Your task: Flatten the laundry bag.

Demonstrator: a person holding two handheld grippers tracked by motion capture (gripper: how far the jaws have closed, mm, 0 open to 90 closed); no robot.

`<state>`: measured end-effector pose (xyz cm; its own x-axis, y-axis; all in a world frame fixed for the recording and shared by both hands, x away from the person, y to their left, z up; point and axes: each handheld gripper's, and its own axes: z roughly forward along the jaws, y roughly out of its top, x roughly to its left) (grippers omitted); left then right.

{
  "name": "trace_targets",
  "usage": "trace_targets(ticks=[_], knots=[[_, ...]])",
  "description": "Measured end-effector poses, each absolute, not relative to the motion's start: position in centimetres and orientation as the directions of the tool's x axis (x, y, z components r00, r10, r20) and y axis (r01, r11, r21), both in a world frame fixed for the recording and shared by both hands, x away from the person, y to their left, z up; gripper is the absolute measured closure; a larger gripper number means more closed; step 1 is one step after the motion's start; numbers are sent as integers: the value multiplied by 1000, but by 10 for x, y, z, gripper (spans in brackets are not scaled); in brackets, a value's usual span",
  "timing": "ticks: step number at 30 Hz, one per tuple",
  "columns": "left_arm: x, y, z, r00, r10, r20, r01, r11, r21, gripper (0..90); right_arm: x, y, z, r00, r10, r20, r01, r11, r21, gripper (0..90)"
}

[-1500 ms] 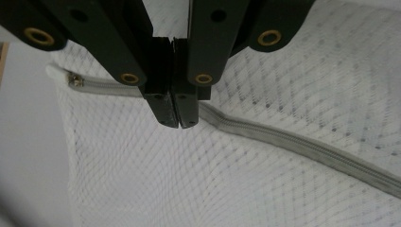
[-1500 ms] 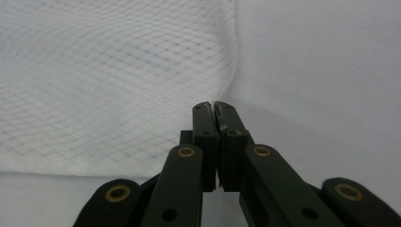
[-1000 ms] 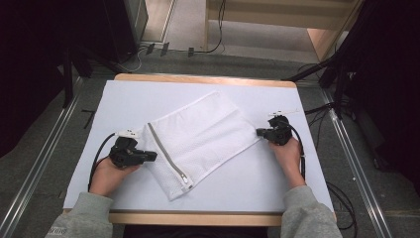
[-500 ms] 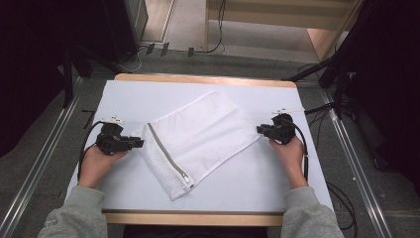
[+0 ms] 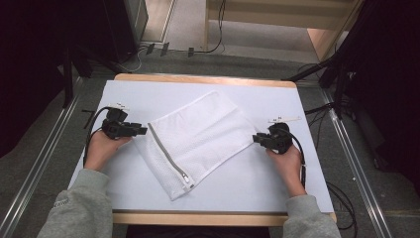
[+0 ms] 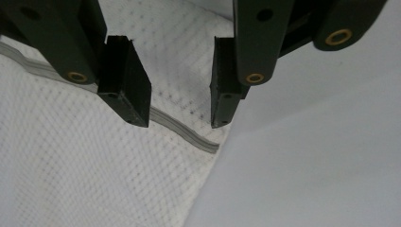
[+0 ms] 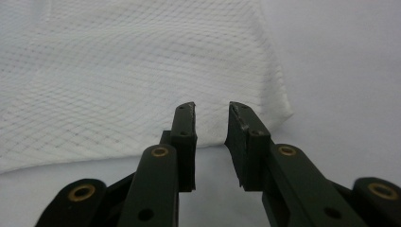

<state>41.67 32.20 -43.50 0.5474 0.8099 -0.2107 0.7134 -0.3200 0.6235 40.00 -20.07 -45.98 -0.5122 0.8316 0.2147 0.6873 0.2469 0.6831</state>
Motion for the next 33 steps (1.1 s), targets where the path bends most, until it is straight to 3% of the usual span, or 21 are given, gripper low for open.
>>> trace_targets(ticks=[5,13,23,28,33], knots=[[426,326,-441,538,815,-214,717,-309,625,544,395,-194,-463,-524,826,207,689,268,673,744],[429,325,-450,550,810,-203,714,-330,617,564,391,-186,-468,-523,824,219,702,271,658,757],[425,319,-450,581,798,-160,694,-383,610,760,391,-181,-472,-527,825,205,697,282,659,734],[425,319,-451,576,797,-183,708,-374,600,872,390,-177,-472,-531,824,198,689,284,667,666],[426,321,-451,563,796,-222,727,-350,591,897,392,-169,-474,-535,828,167,662,287,693,603]])
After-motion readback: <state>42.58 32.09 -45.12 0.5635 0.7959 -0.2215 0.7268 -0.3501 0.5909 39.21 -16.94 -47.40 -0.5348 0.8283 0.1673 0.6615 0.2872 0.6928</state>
